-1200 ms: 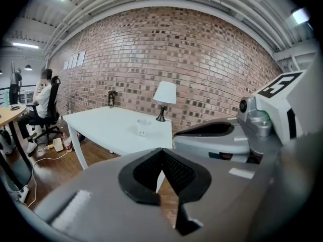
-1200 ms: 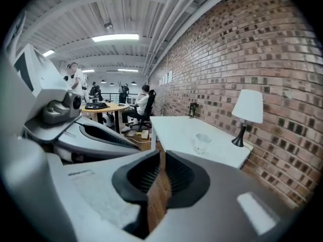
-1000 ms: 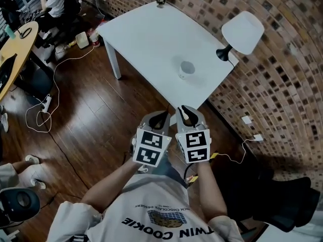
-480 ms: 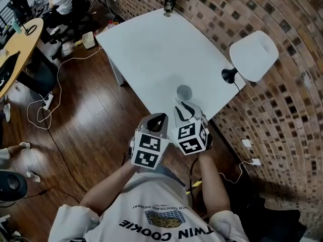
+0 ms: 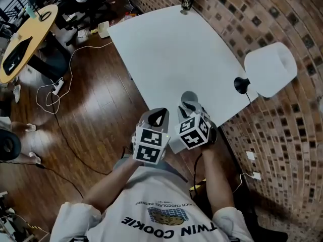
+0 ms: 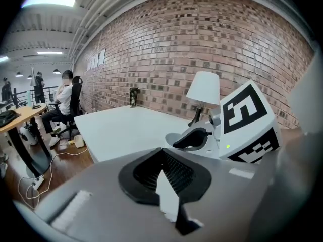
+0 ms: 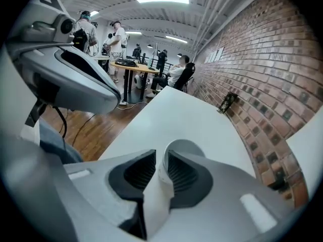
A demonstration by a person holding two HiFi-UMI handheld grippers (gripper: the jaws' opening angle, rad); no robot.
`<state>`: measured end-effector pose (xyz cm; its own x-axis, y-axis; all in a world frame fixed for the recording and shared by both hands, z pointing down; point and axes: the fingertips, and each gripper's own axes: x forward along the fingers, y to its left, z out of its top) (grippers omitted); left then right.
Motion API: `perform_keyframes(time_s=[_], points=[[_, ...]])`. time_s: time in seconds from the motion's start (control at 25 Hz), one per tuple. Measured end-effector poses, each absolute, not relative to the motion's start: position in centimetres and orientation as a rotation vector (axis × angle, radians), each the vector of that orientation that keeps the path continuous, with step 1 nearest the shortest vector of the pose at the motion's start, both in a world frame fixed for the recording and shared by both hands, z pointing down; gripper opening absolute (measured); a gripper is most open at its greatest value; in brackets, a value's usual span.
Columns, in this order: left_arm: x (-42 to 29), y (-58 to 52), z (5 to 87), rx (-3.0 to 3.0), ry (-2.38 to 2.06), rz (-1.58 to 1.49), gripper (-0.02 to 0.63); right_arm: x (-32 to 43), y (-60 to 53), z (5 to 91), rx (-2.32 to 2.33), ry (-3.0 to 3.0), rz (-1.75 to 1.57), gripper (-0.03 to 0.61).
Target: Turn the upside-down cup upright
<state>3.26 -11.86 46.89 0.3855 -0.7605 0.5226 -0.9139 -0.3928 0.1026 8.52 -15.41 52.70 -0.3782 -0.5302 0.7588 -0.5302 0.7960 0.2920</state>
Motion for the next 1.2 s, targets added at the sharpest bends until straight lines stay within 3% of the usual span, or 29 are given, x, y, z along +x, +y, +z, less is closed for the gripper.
perform_keyframes(time_s=[0.16,0.32,0.8,1.04,1.2], points=[[3.0,-12.4,47.3,2.252,-1.461,0.574,0.003,8.1,-15.5,52.7,0.765,-2.075,0.027,0.023],[2.8,-13.2,47.3,2.255,-1.456,0.574,0.003,8.1,-16.1,51.1,0.869,-2.206,0.170,0.021],[3.5,-16.5,47.3,2.334,-1.327,0.568,0.003,12.6,-17.9,50.7,1.338,-2.565,1.417,0.021],[3.7,-17.6,47.3,2.370,-1.276,0.571,0.003,14.2,-17.2,53.8,1.469,-2.444,1.877,0.023],[3.5,-18.2,47.3,2.386,-1.251,0.573,0.003,15.7,-17.1,54.7,1.568,-2.404,1.941,0.025]])
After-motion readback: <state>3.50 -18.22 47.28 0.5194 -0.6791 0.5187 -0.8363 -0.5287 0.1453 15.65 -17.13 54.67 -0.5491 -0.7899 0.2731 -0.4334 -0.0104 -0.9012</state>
